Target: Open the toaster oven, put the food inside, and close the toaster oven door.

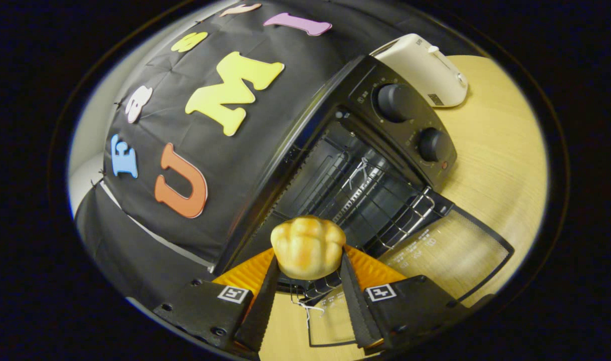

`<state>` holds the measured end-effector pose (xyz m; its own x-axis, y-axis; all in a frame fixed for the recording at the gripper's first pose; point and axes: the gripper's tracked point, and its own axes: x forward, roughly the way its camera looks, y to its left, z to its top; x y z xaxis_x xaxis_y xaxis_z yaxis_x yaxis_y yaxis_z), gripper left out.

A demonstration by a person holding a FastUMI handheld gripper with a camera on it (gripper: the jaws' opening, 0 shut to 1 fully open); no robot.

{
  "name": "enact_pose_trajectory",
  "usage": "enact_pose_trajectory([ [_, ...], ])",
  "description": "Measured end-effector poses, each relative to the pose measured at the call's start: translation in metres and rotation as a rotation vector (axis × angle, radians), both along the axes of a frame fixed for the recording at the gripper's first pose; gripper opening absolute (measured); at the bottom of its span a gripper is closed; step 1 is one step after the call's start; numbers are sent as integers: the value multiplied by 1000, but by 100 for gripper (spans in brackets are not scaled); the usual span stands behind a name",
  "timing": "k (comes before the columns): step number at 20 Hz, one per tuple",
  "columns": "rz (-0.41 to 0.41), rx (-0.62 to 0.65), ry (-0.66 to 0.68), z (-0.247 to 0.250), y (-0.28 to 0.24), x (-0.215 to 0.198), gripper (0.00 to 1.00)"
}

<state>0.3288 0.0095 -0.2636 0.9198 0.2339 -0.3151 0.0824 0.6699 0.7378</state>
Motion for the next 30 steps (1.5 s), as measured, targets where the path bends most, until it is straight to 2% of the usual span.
enact_pose_trajectory([
  [11, -61, -183, -48, -13, -4, 59, 78],
  [18, -77, -254, -48, -13, -5, 56, 92],
  [26, -70, -297, -67, -10, 0, 49, 100],
  [30, -71, -321, -75, -12, 2, 42, 100],
])
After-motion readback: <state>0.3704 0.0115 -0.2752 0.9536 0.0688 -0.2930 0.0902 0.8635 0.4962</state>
